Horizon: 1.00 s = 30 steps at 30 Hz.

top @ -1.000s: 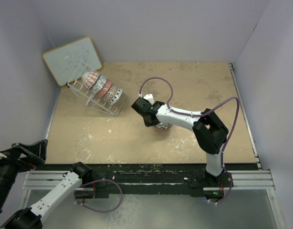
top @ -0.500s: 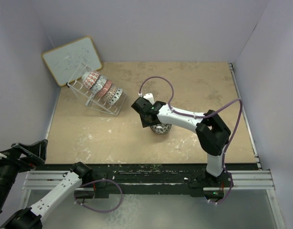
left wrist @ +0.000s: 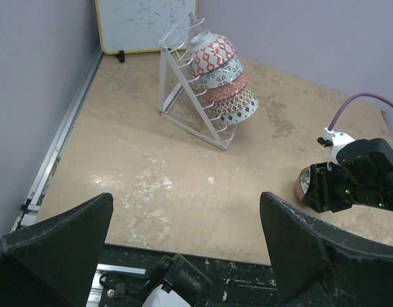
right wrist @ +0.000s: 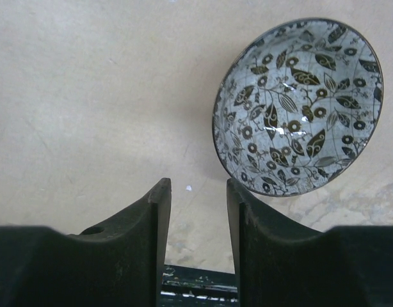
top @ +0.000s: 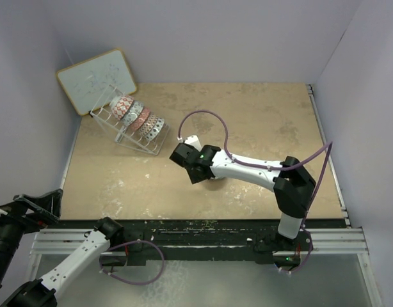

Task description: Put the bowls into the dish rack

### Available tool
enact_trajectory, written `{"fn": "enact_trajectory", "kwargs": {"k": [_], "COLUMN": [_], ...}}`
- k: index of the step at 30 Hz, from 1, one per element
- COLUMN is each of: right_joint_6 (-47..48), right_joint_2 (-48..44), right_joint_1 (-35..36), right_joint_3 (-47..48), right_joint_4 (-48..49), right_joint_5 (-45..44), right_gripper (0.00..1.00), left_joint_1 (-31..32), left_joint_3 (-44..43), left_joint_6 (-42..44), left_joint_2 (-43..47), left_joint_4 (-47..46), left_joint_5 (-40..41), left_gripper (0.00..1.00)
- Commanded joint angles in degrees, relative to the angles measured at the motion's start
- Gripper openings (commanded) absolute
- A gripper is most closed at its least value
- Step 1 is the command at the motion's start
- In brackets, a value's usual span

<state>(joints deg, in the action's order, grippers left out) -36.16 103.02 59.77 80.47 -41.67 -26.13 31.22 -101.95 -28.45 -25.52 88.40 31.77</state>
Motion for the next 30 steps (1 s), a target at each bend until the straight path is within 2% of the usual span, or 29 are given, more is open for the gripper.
{"fn": "enact_trajectory", "kwargs": {"k": [1,14,22,25,28,30], "right_joint_6": [-1.55,1.83,3.14,3.55,3.77,4.37], "right_joint_2": [-2.10,2.11,1.45,1.53,1.16,0.40], "right_joint_1": [-0.27,-0.82,-3.25,-3.77,-3.87,-4.08], "right_joint_3": [-1.99,-3.05,-5.97,-6.38,-6.18,-5.83], "right_joint_4": [-3.23,1.87,5.26,6.37,7.39,8.87], "right_joint_5": [-3.02,-4.17,-4.32,-3.81,-2.94,-1.43], "right_gripper": [0.42,0.42,0.34,0.25,0.00,0.00], "left_joint_1": [0.33,0.32,0.32,0.33,0.32,0.32], "left_joint_3": [0.62,1.09,2.42,2.75,2.62,2.40], "left_joint_6": [-0.94,-1.61,-1.77,-1.92,-2.13,-2.12], "left_joint_2": [0.72,0.48,0.21,0.29,0.21,0.08], "left_joint_4": [-0.09,0.19,-0.29,-0.47,-0.51,-0.43], "left_joint_5": [0.31,0.38,0.46,0.49,0.53,0.53], "left_gripper": [0.99,0.99,0.99,0.99,0.99,0.99]}}
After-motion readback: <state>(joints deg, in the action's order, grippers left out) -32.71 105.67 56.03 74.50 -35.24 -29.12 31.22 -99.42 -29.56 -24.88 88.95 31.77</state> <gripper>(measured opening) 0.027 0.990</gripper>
